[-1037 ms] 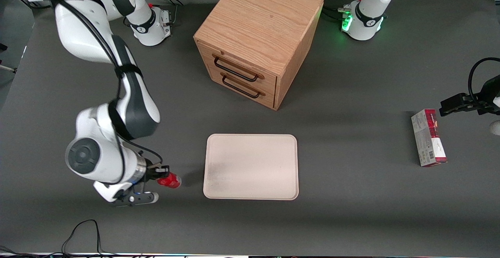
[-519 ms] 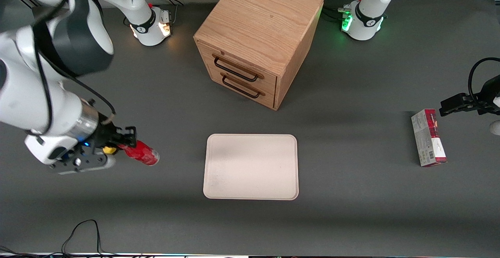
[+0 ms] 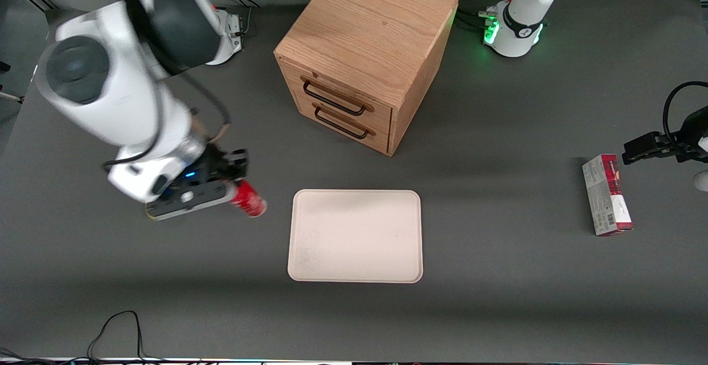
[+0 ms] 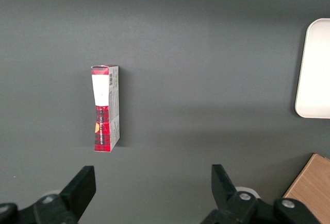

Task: Place coke bottle on tray
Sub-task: 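Lift the bottle and carry it over the cream tray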

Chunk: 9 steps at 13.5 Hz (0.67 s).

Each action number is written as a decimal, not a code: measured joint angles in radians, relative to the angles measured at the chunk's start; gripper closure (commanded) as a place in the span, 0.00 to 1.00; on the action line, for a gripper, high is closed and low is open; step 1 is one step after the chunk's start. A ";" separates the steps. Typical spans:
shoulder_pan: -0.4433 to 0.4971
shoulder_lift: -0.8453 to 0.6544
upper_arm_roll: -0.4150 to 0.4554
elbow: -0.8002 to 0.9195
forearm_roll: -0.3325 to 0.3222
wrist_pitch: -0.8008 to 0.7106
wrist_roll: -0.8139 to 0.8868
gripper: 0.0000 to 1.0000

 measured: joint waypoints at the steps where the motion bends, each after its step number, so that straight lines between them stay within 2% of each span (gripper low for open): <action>1: 0.024 0.002 0.000 0.000 -0.007 0.008 0.003 0.77; 5: 0.031 0.029 0.001 -0.005 -0.008 0.064 0.003 0.77; 9: 0.016 0.162 0.001 -0.022 -0.009 0.193 0.003 0.76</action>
